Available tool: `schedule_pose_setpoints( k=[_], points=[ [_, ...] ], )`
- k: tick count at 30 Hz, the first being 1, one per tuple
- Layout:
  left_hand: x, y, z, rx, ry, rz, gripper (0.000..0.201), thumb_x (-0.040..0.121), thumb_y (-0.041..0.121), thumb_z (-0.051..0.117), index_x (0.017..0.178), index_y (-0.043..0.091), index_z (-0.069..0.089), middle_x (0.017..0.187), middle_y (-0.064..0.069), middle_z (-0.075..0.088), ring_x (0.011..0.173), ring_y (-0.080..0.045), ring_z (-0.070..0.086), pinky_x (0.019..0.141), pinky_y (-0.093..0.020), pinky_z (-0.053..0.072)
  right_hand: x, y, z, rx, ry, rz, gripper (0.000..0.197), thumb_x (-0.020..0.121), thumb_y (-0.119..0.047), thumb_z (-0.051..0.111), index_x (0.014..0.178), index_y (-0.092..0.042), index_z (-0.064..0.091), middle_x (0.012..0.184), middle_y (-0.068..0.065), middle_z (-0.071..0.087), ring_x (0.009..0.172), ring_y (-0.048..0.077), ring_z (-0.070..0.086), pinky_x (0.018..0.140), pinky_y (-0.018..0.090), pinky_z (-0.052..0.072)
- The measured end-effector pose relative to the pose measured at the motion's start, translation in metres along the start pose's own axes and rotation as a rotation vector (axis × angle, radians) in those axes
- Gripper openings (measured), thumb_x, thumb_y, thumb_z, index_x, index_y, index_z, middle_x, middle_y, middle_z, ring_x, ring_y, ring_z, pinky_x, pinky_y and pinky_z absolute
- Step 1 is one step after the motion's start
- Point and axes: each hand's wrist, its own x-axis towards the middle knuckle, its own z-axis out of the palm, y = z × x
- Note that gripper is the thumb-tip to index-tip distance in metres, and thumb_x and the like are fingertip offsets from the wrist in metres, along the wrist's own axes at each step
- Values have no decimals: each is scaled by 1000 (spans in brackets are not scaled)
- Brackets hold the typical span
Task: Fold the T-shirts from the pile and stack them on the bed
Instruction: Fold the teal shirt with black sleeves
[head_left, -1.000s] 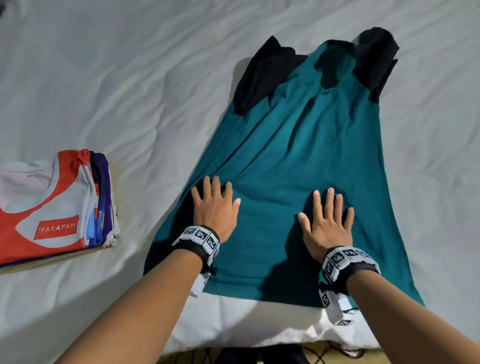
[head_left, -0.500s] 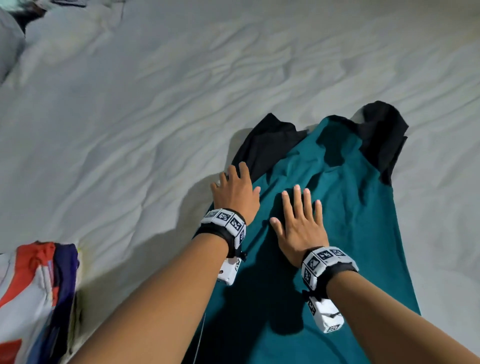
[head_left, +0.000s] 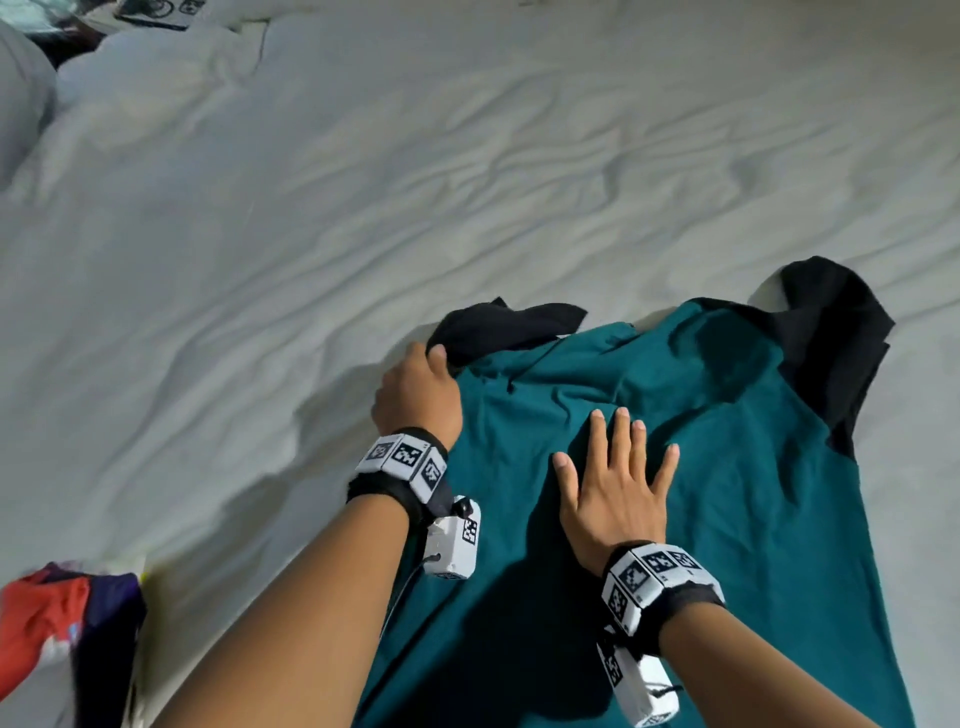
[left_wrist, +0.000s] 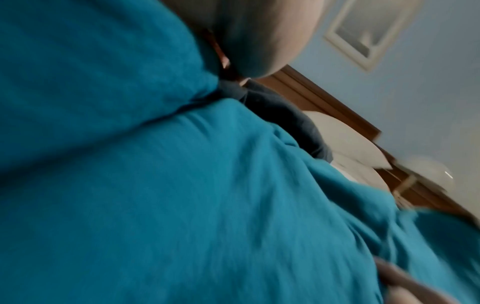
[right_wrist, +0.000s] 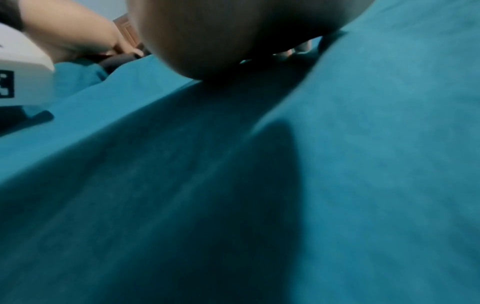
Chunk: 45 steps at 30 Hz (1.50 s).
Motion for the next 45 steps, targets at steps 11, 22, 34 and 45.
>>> schedule_pose_setpoints(
  k=[11, 22, 34, 45],
  points=[
    [46, -26, -13, 287, -165, 450, 70, 93, 63, 51, 152, 29, 34, 147, -6, 41, 134, -31, 38, 107, -51, 38, 28, -49, -23, 49, 175, -168, 75, 102, -55, 24, 159, -7, 19, 169, 14, 2, 156, 29, -7, 124, 52, -10],
    [100, -57, -52, -278, 149, -109, 34, 103, 38, 50, 105, 6, 62, 108, -21, 68, 101, -42, 62, 85, -45, 50, 101, -87, -57, 81, 0, -261, 64, 106, -50, 19, 153, -9, 31, 166, 11, 22, 155, 27, 9, 126, 48, -4],
    [111, -100, -76, -640, 21, -32, 16, 91, 30, 71, 103, 19, 71, 99, 3, 75, 97, -20, 71, 93, -42, 57, 159, -151, -77, 274, -16, -117, 19, 94, -47, 57, 95, -28, 57, 95, -6, 67, 104, 24, 60, 94, 40, 22],
    [107, -72, -57, 446, 52, 138, 79, 92, 35, 64, 155, 14, 22, 156, -20, 24, 146, -42, 20, 113, -59, 27, 165, -109, -95, 197, 34, -179, 45, 101, -30, 46, 145, -25, 45, 149, 5, 47, 141, 26, 36, 119, 46, 16]
  ],
)
